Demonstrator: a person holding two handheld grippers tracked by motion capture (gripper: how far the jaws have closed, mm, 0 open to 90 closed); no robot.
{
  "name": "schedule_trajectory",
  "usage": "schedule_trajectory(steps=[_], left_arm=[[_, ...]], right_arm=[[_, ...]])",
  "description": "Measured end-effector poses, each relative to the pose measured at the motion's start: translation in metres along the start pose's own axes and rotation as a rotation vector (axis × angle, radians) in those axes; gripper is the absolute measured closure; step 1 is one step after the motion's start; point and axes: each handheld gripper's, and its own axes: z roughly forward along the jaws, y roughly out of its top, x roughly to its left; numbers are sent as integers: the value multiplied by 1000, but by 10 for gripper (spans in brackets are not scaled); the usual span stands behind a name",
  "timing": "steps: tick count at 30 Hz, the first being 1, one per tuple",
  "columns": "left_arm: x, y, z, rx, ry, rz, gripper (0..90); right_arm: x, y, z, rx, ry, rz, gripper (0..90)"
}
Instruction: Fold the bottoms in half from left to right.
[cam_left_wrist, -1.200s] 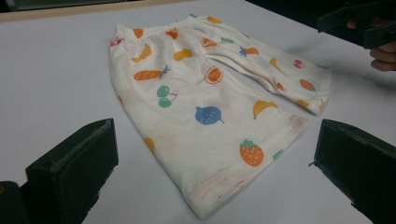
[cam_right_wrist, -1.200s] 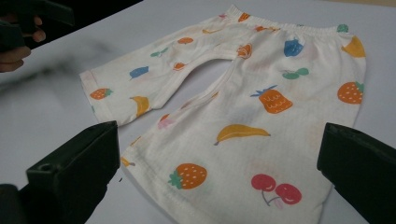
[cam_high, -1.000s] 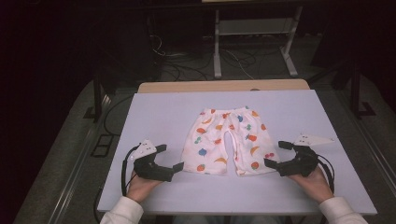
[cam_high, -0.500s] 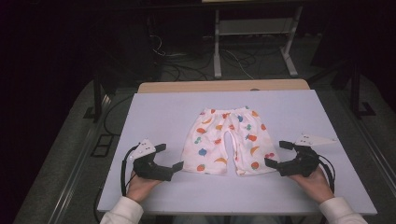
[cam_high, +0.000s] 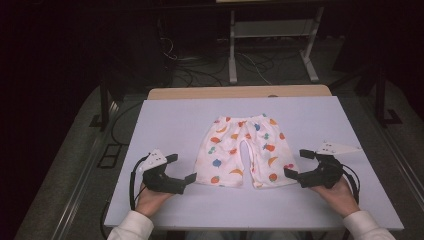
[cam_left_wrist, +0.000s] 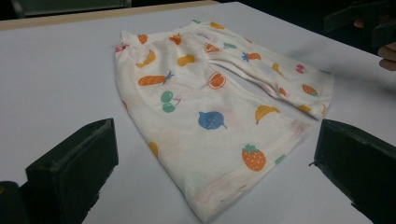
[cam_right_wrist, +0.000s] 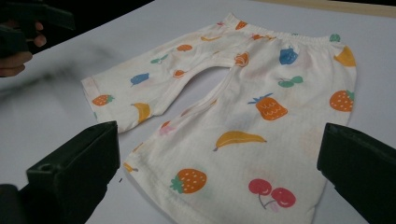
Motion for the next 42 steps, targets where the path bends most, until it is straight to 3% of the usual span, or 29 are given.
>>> schedule_trajectory(steps=[12, 42], left_arm=[[0, 0, 0, -3, 1, -1, 0], [-1, 1, 1, -5, -2, 0, 0]], right_arm=[[0, 17, -1, -2, -2, -8, 0], [1, 47, 28, 48, 35, -31, 0]])
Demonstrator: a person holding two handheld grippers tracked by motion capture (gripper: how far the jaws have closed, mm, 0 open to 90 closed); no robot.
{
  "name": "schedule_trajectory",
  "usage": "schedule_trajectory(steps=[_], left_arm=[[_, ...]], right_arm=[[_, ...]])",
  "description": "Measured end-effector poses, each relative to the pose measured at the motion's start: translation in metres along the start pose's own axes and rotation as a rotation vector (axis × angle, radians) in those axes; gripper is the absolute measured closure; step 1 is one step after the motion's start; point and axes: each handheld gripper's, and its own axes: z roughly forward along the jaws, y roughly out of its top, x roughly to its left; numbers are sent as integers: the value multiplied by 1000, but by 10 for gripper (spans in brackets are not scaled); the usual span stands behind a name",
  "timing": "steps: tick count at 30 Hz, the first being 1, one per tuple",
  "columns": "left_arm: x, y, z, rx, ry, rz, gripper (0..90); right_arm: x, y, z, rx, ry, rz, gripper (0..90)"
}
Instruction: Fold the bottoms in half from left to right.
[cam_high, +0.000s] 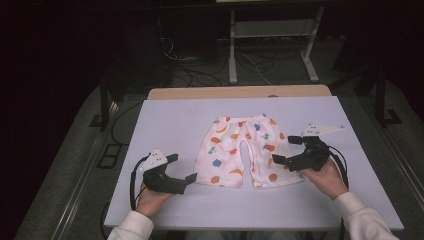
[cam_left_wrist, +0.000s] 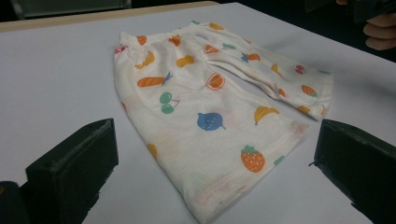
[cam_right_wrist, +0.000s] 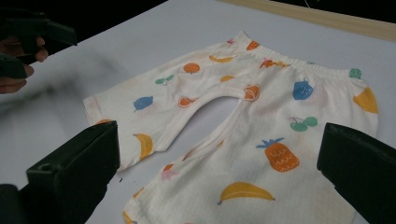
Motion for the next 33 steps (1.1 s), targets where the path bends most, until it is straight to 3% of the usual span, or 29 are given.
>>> schedule_trajectory(steps=[8, 33], left_arm=[[0, 0, 0, 0, 0, 0, 0], [0, 0, 1, -2, -2, -2, 0]], right_arm=[[1, 12, 9, 13, 11, -17, 0], [-7, 41, 37, 19, 21, -6, 0]])
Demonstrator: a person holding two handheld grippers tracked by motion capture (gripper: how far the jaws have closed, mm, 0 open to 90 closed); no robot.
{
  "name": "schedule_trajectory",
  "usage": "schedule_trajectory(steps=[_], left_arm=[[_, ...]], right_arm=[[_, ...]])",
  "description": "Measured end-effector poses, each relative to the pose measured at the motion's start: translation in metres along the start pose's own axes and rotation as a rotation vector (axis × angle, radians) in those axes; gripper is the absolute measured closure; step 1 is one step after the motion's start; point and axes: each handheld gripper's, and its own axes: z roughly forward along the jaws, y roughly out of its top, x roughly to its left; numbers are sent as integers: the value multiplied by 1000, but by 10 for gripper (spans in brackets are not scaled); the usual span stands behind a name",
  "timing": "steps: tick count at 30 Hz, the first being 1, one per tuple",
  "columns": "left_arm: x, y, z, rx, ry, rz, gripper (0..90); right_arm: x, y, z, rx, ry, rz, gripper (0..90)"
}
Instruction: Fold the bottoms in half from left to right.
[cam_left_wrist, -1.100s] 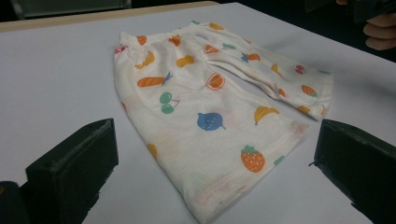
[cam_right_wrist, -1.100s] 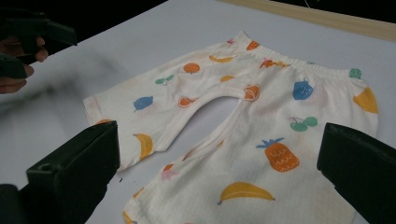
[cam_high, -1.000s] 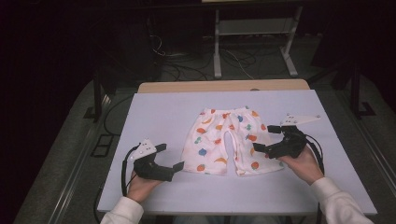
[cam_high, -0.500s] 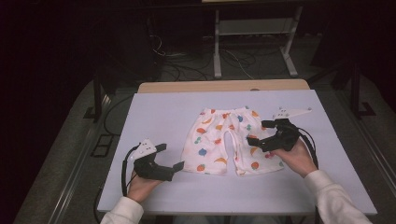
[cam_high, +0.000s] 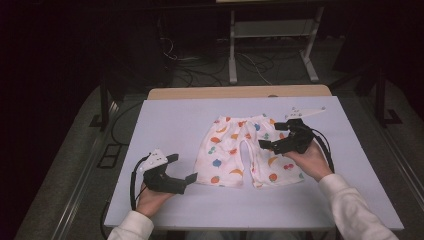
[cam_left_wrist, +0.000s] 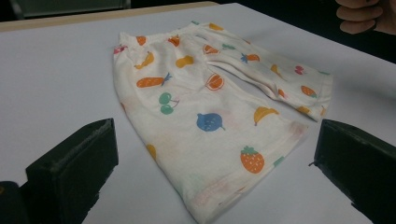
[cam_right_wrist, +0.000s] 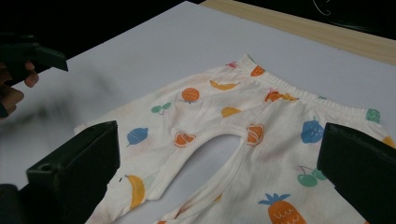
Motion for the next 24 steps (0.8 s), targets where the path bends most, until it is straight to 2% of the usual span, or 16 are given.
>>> schedule_trajectory(steps=[24], left_arm=[[0, 0, 0, -1, -3, -1, 0]], right_arm=[[-13, 20, 23, 22, -14, 5, 0]])
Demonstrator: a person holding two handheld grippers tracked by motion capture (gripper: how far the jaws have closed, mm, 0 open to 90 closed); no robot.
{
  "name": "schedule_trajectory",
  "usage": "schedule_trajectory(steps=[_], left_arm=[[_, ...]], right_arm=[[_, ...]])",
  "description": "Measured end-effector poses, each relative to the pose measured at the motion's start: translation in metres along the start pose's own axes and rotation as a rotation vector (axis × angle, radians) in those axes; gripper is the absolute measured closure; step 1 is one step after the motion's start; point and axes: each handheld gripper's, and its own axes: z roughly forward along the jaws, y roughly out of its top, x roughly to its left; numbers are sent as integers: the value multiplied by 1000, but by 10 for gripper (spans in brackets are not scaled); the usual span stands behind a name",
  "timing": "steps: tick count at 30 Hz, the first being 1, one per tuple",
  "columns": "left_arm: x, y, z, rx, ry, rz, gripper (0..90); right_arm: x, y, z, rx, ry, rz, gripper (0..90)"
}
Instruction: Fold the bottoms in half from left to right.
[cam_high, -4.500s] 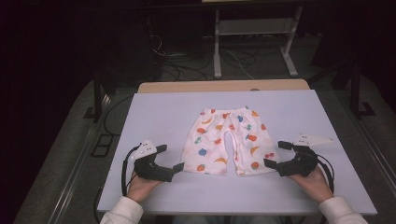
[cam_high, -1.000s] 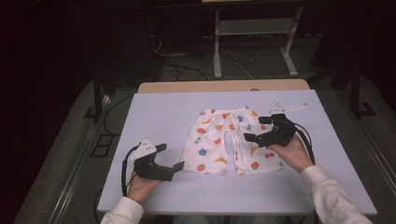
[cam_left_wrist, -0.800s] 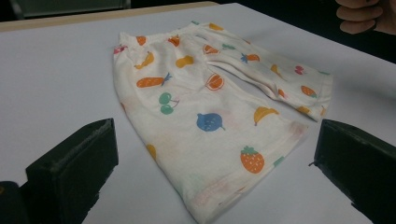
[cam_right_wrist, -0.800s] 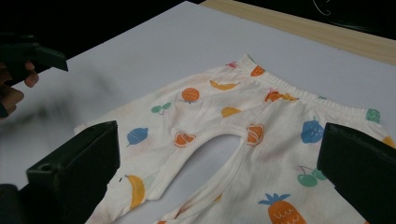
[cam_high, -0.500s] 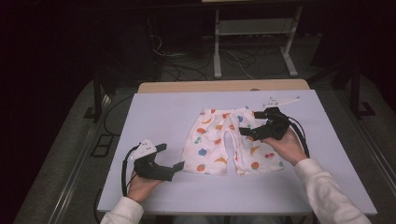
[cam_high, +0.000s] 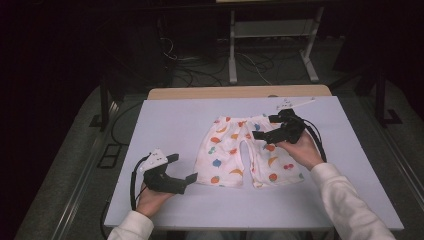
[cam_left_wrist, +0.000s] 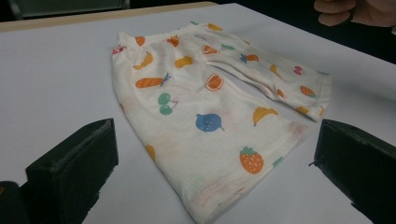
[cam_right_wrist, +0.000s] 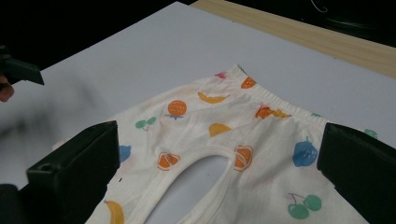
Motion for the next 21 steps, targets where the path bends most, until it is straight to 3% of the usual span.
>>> schedule_trajectory(steps=[21], left_arm=[[0, 0, 1, 5, -7, 7, 0]], right_arm=[[-3, 21, 27, 8, 0, -6, 0]])
